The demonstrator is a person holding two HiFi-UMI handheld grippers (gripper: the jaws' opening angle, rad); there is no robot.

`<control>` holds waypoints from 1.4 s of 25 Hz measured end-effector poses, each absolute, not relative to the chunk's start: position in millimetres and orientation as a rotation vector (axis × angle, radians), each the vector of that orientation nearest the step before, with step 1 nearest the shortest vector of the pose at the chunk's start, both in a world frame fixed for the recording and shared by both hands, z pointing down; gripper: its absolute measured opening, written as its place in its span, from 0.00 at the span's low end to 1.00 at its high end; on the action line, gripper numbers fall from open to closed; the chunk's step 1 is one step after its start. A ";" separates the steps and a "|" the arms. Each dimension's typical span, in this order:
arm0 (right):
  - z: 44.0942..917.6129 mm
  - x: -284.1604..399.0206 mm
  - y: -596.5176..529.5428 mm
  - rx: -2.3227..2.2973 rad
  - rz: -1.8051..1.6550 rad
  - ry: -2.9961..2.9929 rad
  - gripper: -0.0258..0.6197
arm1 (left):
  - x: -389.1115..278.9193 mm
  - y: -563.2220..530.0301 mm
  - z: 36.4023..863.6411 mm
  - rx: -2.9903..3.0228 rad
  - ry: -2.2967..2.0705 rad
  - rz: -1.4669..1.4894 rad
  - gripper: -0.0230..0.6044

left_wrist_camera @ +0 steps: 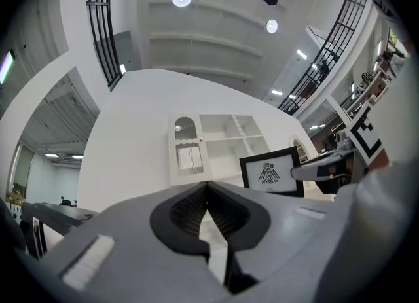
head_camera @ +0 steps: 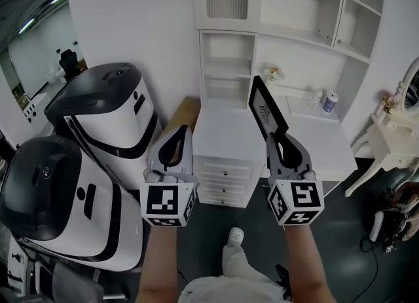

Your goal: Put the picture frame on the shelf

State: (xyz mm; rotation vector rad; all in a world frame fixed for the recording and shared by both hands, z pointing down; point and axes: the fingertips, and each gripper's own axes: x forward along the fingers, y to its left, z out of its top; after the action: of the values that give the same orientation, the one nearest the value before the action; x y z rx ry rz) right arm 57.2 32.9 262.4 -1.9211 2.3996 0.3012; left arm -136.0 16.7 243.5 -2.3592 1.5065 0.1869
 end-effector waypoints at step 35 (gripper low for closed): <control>282.5 119.7 -299.6 -1.659 0.158 2.588 0.16 | -54.9 -290.6 262.0 -2.307 1.687 0.100 0.05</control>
State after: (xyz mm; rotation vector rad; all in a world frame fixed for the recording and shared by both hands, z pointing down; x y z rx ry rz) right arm 119.7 -299.6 282.5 -1.6593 2.5875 0.1576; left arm -54.9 -290.6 262.0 -2.3067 1.6872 0.1004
